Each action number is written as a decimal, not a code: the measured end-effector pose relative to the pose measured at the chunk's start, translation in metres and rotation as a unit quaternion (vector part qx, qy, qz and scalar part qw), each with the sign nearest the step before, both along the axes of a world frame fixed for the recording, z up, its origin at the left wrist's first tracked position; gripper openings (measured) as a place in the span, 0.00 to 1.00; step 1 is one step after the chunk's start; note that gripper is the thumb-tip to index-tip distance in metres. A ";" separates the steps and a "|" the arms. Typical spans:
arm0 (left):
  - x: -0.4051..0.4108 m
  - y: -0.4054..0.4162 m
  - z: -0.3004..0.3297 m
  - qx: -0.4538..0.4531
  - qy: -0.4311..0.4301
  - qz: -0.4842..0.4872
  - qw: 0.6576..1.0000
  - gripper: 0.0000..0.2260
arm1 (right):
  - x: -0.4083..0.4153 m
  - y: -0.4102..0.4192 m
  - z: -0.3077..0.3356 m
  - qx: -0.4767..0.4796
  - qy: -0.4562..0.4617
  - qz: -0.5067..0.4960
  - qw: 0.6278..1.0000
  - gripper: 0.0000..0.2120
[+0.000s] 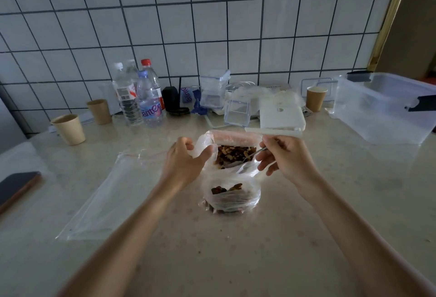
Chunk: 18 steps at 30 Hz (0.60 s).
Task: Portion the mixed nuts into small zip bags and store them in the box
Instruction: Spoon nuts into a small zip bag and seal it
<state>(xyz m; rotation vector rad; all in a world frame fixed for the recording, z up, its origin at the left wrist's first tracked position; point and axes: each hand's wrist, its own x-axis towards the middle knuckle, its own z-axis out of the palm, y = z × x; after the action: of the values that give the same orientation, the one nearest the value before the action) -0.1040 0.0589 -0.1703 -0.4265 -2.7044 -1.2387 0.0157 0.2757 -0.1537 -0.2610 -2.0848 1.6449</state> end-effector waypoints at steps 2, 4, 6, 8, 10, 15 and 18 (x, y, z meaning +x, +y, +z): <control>-0.001 0.007 -0.005 0.006 -0.002 -0.018 1.000 0.24 | -0.001 0.000 -0.002 -0.010 -0.009 0.007 1.000 0.14; -0.001 0.010 -0.011 0.002 0.007 -0.026 1.000 0.17 | -0.001 -0.001 -0.004 -0.028 -0.019 0.015 0.999 0.14; -0.001 0.010 -0.013 -0.009 0.015 -0.038 0.999 0.12 | -0.002 -0.002 -0.005 -0.049 -0.032 0.026 0.998 0.14; 0.001 0.009 -0.012 0.003 0.007 -0.055 0.998 0.09 | -0.003 -0.005 -0.007 -0.075 -0.042 0.032 0.996 0.15; 0.003 0.007 -0.012 0.019 -0.003 -0.067 0.998 0.08 | -0.005 -0.009 -0.010 -0.093 -0.046 0.024 0.994 0.14; 0.009 0.006 -0.009 0.074 -0.027 -0.078 0.994 0.12 | -0.008 -0.016 -0.016 -0.112 -0.034 -0.032 0.993 0.14; 0.012 0.006 -0.007 0.098 -0.023 -0.090 0.991 0.13 | -0.011 -0.018 -0.020 -0.092 -0.029 -0.049 0.994 0.14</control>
<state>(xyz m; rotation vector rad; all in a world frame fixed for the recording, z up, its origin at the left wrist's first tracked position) -0.0916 0.0646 -0.1769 -0.6341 -2.5945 -1.5622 0.0047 0.2576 -0.1734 -0.4703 -1.9304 1.7899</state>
